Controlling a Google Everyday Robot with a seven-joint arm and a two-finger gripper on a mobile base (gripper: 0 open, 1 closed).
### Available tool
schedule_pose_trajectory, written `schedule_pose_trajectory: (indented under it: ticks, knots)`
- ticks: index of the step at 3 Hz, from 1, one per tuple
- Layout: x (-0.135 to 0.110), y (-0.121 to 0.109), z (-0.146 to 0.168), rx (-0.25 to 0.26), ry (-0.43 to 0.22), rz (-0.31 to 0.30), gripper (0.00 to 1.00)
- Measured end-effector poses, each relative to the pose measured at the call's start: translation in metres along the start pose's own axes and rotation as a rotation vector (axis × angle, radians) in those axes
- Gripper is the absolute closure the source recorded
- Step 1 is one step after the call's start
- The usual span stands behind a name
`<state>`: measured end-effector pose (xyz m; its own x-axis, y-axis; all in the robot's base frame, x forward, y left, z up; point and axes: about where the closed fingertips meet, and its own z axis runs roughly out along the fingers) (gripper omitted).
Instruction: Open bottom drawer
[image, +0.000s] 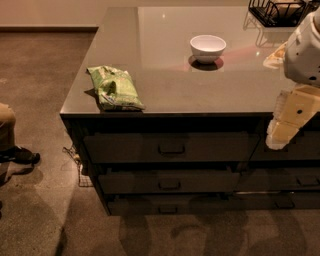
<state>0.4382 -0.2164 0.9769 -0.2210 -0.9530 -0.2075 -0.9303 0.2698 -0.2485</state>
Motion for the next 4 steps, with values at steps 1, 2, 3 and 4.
schedule_pose_trajectory:
  ticks: [1,2,3,4]
  knots:
    - [0.0,0.0,0.0,0.0,0.0,0.0,0.0]
    - [0.014,0.005,0.032,-0.022,-0.017,0.027,0.0]
    - [0.032,0.024,0.093,-0.091,-0.084,0.066,0.0]
    - [0.039,0.048,0.156,-0.174,-0.167,0.099,0.0]
